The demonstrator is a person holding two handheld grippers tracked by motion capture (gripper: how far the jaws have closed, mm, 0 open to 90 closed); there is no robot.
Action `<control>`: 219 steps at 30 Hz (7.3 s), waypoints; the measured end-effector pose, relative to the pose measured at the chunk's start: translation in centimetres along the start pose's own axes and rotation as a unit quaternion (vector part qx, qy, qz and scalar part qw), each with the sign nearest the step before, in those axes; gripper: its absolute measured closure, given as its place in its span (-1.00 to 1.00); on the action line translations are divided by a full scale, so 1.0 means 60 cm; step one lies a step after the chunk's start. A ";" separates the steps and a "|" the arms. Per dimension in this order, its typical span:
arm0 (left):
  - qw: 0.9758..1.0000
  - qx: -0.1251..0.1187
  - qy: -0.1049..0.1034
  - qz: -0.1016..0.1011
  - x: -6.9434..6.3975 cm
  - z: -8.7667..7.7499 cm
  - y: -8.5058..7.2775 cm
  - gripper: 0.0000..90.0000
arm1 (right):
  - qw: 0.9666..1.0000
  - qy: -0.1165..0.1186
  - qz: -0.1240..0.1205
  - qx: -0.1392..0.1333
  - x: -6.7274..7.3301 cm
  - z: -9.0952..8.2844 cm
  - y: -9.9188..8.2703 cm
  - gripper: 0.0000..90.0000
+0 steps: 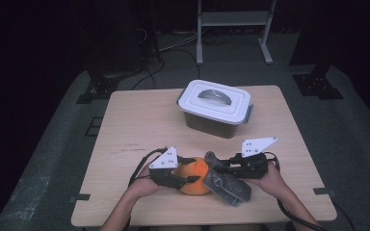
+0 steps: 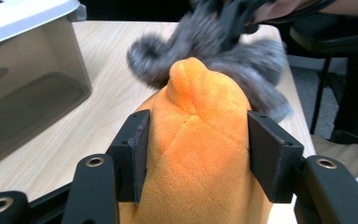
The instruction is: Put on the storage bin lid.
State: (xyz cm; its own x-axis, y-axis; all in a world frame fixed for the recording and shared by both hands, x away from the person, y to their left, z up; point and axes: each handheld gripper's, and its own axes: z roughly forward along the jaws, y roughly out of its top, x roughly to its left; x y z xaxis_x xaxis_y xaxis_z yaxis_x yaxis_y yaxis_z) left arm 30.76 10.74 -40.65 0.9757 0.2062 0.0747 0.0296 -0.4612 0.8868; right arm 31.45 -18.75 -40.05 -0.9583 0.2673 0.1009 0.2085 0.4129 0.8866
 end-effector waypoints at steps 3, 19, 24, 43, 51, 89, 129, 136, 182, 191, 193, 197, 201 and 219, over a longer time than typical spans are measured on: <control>1.000 0.001 0.005 0.000 -0.002 0.007 0.004 -0.04 | 0.999 0.006 -0.021 -0.025 0.016 -0.008 0.025 0.72; 0.999 -0.010 0.007 -0.031 0.015 0.004 -0.013 -0.62 | 1.000 -0.008 -0.028 0.005 0.011 0.002 0.007 0.72; 0.999 -0.002 -0.008 -0.053 0.024 0.012 -0.030 -0.63 | 1.000 -0.016 -0.011 0.004 0.002 -0.010 -0.013 0.72; 0.999 0.006 -0.028 -0.027 0.003 0.014 -0.016 -0.12 | 1.000 -0.021 -0.023 -0.006 0.005 -0.029 0.018 0.71; 0.999 0.005 -0.010 -0.033 0.009 0.013 -0.018 -0.43 | 0.999 -0.022 -0.021 0.019 -0.001 -0.021 -0.004 0.71; 0.998 -0.016 -0.020 -0.055 0.014 0.019 -0.030 -0.52 | 1.000 0.000 -0.008 0.013 -0.006 -0.026 -0.018 0.72; 0.998 -0.004 -0.013 -0.057 0.023 -0.016 -0.011 -0.22 | 1.000 -0.003 -0.005 0.025 -0.011 0.000 -0.017 0.72; 0.999 0.002 -0.008 -0.045 0.014 -0.014 0.004 0.08 | 1.000 0.012 -0.022 -0.016 0.001 -0.009 0.026 0.72; 0.998 -0.007 -0.010 -0.066 0.022 -0.008 -0.011 -0.59 | 1.000 0.014 -0.026 0.001 0.001 0.008 0.022 0.72; 0.999 0.016 0.001 -0.034 0.009 -0.010 0.010 0.07 | 0.999 0.000 -0.040 0.010 0.004 -0.007 0.035 0.72; 0.999 0.026 0.010 -0.017 0.001 -0.007 0.018 0.09 | 0.999 0.006 -0.048 -0.003 0.009 -0.008 0.052 0.72; 0.999 0.039 0.034 0.008 -0.011 -0.005 0.032 0.10 | 0.997 0.007 -0.077 0.001 0.022 0.004 0.079 0.72; 0.999 0.035 0.041 0.000 -0.008 -0.014 0.027 0.10 | 0.996 0.001 -0.083 0.023 0.019 0.020 0.076 0.72; 0.999 0.040 0.036 -0.009 -0.008 0.001 0.023 0.04 | 0.997 0.000 -0.070 0.030 0.013 0.003 0.066 0.72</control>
State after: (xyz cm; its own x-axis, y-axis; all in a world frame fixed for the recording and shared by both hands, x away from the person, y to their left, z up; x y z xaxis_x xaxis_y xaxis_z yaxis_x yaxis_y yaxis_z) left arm 30.33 9.97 -39.48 0.9565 0.2764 0.0939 0.0678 -0.5230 0.8496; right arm 31.57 -16.78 -36.54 -0.9790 0.2028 -0.0226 0.0831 0.4972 0.8637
